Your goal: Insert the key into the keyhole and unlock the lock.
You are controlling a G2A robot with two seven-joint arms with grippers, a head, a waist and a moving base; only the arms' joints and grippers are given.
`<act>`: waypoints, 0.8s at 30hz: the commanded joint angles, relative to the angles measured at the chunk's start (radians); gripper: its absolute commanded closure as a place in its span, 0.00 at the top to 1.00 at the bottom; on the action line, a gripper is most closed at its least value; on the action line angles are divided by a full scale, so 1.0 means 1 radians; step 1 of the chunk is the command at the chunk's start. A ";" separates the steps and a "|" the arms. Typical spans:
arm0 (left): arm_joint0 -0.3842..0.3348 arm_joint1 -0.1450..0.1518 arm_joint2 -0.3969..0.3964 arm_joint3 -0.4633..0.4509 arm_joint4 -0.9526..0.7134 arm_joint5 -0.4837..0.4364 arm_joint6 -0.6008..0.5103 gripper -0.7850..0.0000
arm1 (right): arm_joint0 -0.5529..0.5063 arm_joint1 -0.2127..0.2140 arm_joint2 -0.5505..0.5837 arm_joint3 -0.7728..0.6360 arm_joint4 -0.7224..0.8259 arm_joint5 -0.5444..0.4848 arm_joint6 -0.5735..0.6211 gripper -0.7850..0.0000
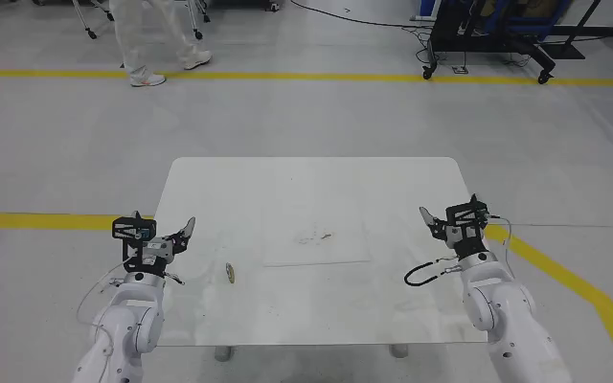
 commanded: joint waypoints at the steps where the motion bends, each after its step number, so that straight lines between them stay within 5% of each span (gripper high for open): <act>1: 0.000 0.000 0.000 0.000 0.000 0.000 0.000 1.00 | 0.062 0.001 -0.019 0.055 0.020 -0.086 0.034 1.00; 24: 0.000 0.000 0.000 0.000 0.000 0.000 0.000 1.00 | 0.532 -0.006 -0.293 0.571 0.151 -0.865 0.205 1.00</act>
